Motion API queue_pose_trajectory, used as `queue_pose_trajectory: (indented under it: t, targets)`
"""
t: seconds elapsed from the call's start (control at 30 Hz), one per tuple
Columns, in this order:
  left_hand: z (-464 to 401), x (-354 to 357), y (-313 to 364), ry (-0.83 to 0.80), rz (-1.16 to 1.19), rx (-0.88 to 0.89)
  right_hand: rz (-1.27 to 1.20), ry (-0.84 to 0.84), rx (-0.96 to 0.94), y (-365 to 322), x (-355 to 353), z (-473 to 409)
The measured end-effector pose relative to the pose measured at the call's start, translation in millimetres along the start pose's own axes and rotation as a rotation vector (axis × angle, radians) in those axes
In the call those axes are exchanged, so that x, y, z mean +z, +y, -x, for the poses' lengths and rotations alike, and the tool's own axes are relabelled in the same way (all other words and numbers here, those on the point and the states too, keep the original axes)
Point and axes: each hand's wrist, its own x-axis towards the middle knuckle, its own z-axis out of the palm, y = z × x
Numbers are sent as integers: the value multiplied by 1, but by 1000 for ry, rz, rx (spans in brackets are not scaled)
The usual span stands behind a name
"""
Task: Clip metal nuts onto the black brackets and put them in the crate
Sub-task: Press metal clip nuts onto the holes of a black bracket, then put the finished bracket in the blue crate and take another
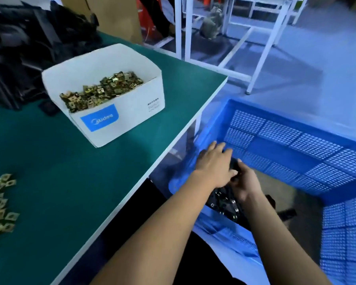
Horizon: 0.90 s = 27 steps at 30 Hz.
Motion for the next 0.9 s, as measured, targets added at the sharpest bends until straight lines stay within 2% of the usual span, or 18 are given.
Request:
queue_pose_trajectory:
  t: [0.1,0.2,0.3,0.4,0.57,0.73,0.8,0.9]
  targets:
    - [-3,32,-4,-138,-8,-60,-29,181,80,18,-40,-17]
    - [-5,45,-5,-240,-26,-84,247,368,159,37,-64,-25]
    - [-6,47,0,-267,-14,-78,477,529,227,53,-79,-28]
    - [-9,44,4,-242,19,-71,426,586,257,54,-75,-28]
    - [-9,42,1,-86,248,-120,478,525,-28,33,-22,-21]
    - [0,17,-6,168,475,-142,599,462,-252,-1,43,3]
    - [12,-8,-8,292,564,-91,546,374,-368,-16,74,20]
    - [38,-57,-13,521,626,92,447,193,-576,-35,128,54]
